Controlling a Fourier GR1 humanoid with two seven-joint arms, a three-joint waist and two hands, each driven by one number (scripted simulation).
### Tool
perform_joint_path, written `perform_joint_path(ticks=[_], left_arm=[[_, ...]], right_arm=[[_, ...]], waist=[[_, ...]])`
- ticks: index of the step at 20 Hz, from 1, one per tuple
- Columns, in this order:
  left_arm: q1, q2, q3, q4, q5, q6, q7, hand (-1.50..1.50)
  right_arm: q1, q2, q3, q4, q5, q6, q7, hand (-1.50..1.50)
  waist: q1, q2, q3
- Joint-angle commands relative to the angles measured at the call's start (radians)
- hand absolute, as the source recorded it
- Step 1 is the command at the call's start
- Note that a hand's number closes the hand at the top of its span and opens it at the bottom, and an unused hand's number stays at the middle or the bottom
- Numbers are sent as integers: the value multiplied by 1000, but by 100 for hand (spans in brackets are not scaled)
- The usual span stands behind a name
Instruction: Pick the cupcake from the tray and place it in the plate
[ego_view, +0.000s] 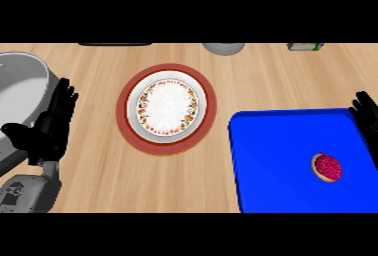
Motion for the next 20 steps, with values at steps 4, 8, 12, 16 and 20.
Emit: perform_joint_path(ticks=[4,8,12,16,20], left_arm=[[-75,43,-52,-57,-34,-71,-1,0],[-92,52,-78,-63,-39,-100,15,0],[-79,108,-36,-104,-5,-156,42,0],[-77,107,-10,-145,16,-148,77,0],[-89,77,-28,-157,-30,-139,99,0]], right_arm=[[-77,60,301,-207,-47,360,-122,150],[-197,-200,335,-326,368,323,-174,150],[133,-9,513,-294,427,212,-415,-150],[225,-13,424,-142,262,274,-677,-150],[227,-57,314,-188,179,352,-756,-150]], waist=[[64,-6,21],[29,-44,6],[5,-2,20],[10,2,20],[9,1,18]])
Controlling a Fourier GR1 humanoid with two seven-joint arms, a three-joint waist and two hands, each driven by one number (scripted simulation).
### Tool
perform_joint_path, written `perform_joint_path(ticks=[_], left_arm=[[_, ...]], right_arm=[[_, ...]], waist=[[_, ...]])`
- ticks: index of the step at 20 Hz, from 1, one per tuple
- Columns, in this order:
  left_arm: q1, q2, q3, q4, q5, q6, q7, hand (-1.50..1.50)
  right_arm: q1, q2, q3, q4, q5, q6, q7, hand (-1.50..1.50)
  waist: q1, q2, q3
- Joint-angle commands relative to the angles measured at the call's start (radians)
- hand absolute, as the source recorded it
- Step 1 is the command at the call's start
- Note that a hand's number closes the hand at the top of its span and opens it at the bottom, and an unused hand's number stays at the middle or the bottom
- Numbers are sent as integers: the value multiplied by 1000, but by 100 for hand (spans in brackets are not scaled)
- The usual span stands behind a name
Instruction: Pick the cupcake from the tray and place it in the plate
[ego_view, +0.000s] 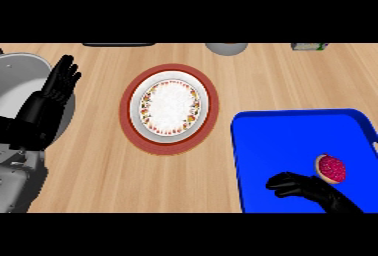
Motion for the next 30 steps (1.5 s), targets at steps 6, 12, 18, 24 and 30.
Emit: perform_joint_path(ticks=[6,12,18,24,30], left_arm=[[-54,-12,29,42,-19,-30,30,0],[-4,-11,25,0,-19,-29,23,0],[10,-14,30,-37,1,-49,37,0],[58,-38,30,-65,-38,-49,-4,0],[3,-52,49,-110,-65,-43,122,0]], right_arm=[[5,-176,-227,-169,-44,60,42,-150],[-36,-391,-299,-237,140,57,286,-150],[-67,-565,-270,-287,244,220,465,-150],[-12,-488,-147,-319,435,222,545,-150],[-109,-366,-132,-232,559,235,558,-150]], waist=[[-15,2,-3],[-12,-2,-6],[11,3,-5],[9,2,-2],[8,3,-1]])
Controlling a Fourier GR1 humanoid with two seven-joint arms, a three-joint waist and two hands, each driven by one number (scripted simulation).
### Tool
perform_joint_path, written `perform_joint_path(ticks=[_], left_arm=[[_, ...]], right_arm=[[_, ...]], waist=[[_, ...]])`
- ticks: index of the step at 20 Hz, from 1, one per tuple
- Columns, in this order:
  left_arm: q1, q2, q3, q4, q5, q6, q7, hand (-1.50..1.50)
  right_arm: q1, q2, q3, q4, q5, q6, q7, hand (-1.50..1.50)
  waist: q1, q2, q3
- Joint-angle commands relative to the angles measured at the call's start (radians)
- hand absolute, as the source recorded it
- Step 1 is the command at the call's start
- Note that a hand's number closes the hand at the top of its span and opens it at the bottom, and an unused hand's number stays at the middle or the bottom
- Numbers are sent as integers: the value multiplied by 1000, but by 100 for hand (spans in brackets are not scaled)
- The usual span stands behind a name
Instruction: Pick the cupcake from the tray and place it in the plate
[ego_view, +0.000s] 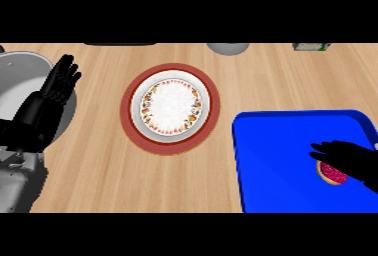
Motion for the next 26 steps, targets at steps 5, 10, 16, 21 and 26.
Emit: perform_joint_path(ticks=[5,10,16,21,26], left_arm=[[-71,-40,23,72,-41,-19,-1,0],[-15,-17,74,7,-6,-82,24,0],[13,-63,69,-17,-75,-69,8,0],[-42,-79,87,9,-67,-88,54,0],[-34,-104,78,-68,-109,-60,113,0]], right_arm=[[-78,122,60,78,202,22,91,-150],[-122,122,11,253,268,20,-32,-150],[-139,220,35,313,369,28,-43,-150],[-113,272,65,415,461,-41,-95,-150],[-161,330,61,510,547,-84,-104,-150]], waist=[[-3,1,0],[0,0,0],[0,0,0],[-3,0,0],[-1,0,1]])
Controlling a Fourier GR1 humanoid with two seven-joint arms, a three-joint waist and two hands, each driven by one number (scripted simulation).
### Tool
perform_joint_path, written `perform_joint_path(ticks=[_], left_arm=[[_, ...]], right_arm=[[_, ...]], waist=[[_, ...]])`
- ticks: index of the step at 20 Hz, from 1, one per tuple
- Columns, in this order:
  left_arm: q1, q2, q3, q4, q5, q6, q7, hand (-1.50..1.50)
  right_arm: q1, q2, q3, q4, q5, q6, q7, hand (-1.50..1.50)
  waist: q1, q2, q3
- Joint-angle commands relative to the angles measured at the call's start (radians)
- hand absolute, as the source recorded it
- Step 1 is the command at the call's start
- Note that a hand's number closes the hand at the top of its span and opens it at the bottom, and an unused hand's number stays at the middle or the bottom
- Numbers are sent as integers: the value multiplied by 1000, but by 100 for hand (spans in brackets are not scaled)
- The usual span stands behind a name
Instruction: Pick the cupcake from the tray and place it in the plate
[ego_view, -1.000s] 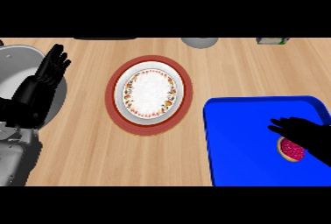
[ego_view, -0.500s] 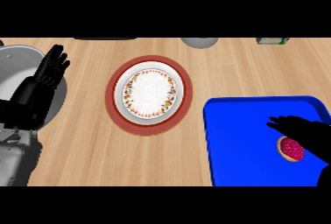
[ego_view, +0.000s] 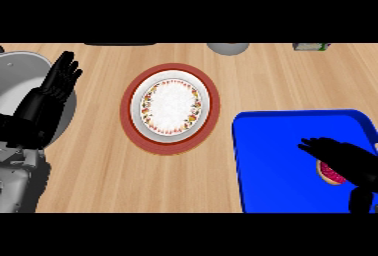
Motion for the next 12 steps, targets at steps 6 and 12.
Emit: perform_joint_path(ticks=[6,12], left_arm=[[-42,13,54,39,28,-50,6,0],[8,8,53,-17,9,-45,14,0]], right_arm=[[-50,75,-48,122,30,-213,-167,150],[-62,143,-76,29,49,-316,-142,150]], waist=[[-3,0,1],[-6,-3,0]])
